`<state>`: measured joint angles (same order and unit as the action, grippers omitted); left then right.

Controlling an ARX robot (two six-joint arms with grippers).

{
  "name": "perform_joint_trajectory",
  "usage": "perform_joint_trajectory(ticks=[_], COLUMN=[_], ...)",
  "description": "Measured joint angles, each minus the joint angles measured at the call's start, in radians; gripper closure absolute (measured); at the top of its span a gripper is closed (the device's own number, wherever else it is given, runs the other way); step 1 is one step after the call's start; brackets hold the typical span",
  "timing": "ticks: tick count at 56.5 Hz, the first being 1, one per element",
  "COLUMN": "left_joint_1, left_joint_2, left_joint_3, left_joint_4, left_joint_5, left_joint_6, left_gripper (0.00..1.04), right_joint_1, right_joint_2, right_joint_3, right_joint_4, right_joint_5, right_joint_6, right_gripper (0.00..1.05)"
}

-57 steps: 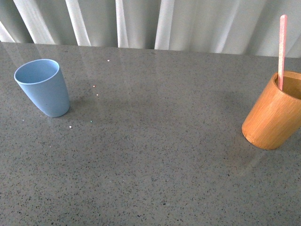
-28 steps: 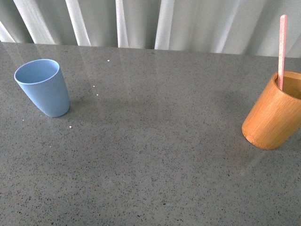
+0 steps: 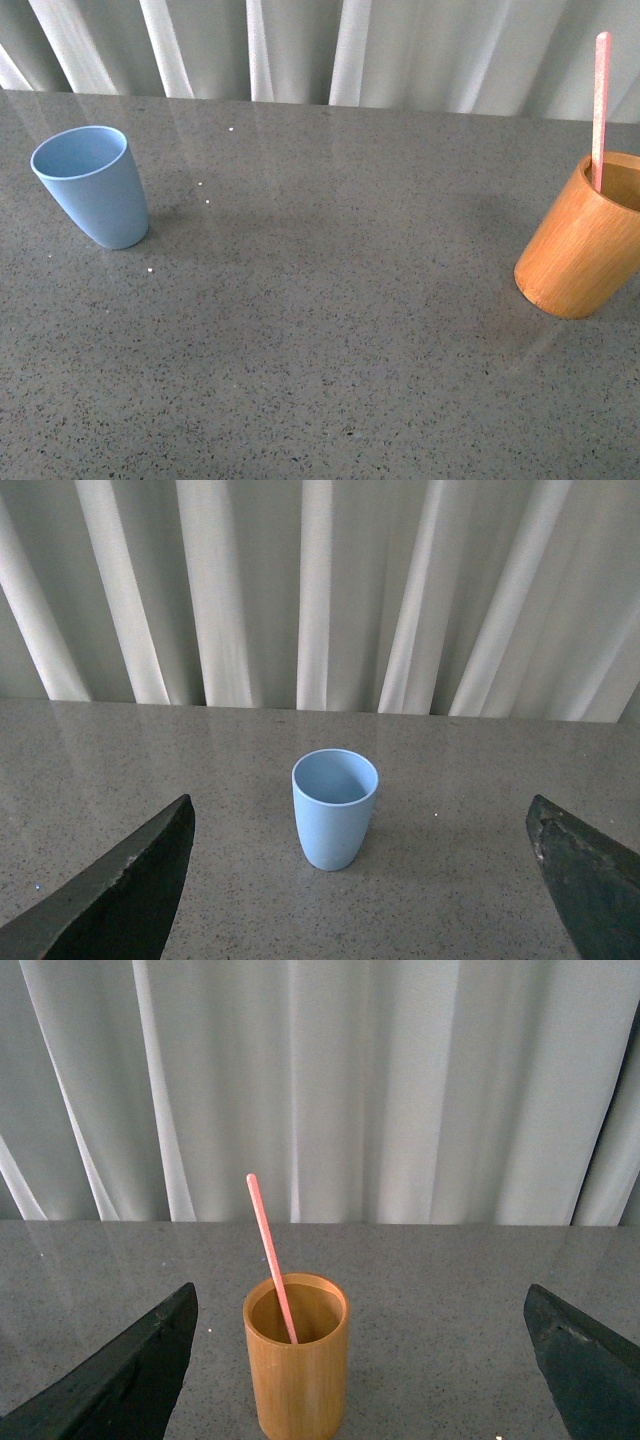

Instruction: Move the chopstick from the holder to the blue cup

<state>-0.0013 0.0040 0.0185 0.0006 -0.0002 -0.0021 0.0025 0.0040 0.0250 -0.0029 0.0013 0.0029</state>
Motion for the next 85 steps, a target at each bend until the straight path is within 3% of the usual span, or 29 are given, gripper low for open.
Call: perform_joint_trajectory(ticks=[38, 45, 48, 53, 61, 71, 85], left_joint_1=[0.0, -0.071, -0.07, -0.044, 0.032, 0.089, 0.069], left_joint_2=[0.0, 0.124, 0.157, 0.227, 0.478, 0.902, 1.303], left_joint_3=[0.0, 0.068, 0.069, 0.08, 0.219, 0.506, 0.797], left_joint_4=[0.0, -0.226, -0.266, -0.236, -0.098, -0.291, -0.404], left_joint_5=[0.0, -0.293, -0.321, -0.3, -0.167, 0.052, 0.104], left_joint_6=[0.0, -0.126, -0.151, -0.179, -0.154, -0.068, 0.006], left_gripper=[0.07, 0.07, 0.07, 0.07, 0.07, 0.07, 0.07], right_joint_1=[0.0, 0.0, 0.0, 0.0, 0.0, 0.0, 0.0], right_joint_2=[0.0, 0.0, 0.0, 0.0, 0.0, 0.0, 0.0], right_joint_3=[0.0, 0.0, 0.0, 0.0, 0.0, 0.0, 0.0], right_joint_4=[0.0, 0.0, 0.0, 0.0, 0.0, 0.0, 0.0], right_joint_5=[0.0, 0.001, 0.0, 0.0, 0.0, 0.0, 0.0], right_joint_6=[0.0, 0.0, 0.0, 0.0, 0.0, 0.0, 0.0], right_gripper=[0.1, 0.1, 0.1, 0.1, 0.1, 0.1, 0.1])
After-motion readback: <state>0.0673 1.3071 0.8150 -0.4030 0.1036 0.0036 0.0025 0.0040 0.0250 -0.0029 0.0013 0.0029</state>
